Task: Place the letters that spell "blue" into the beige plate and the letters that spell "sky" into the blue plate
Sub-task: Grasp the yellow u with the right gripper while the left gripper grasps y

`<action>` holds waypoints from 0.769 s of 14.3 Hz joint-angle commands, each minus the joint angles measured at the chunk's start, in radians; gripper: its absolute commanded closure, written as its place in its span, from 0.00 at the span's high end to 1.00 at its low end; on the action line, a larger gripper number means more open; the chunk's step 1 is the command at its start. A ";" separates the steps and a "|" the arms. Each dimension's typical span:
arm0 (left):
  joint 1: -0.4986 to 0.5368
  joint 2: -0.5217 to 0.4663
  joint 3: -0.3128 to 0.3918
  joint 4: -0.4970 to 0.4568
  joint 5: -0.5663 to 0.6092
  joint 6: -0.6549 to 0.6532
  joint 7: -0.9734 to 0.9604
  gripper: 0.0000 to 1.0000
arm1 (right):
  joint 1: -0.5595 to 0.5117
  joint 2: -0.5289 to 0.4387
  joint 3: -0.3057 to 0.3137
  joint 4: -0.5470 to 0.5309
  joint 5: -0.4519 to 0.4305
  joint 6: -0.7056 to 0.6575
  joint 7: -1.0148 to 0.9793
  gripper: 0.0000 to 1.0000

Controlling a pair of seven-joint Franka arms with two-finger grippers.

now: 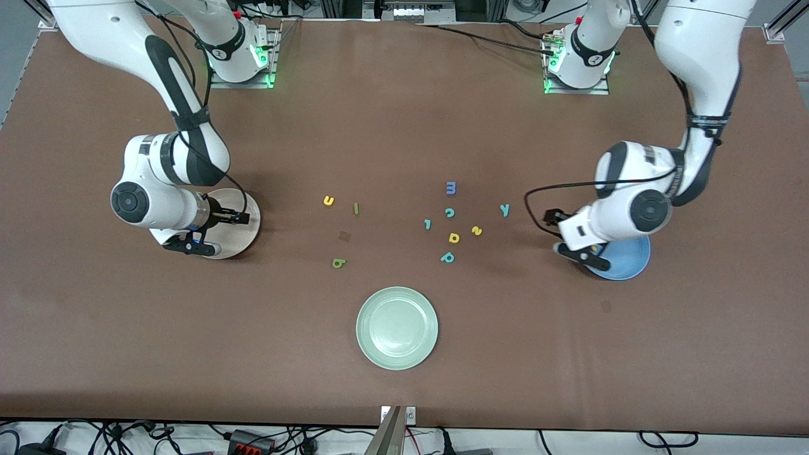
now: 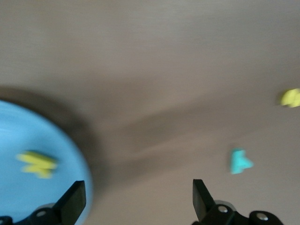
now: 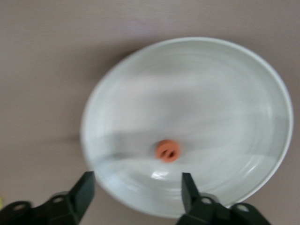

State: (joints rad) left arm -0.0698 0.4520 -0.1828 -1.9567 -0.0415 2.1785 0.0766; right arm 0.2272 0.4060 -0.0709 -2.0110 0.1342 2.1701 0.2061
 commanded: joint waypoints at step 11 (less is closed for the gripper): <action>-0.136 -0.009 -0.075 -0.254 0.096 0.330 -0.356 0.69 | 0.388 0.077 0.005 -0.022 0.016 0.168 0.514 0.99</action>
State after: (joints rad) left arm -0.2139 0.4561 -0.2688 -2.2078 -0.0170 2.5016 -0.2597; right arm 0.6048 0.4669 -0.0595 -2.0276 0.1377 2.3108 0.6651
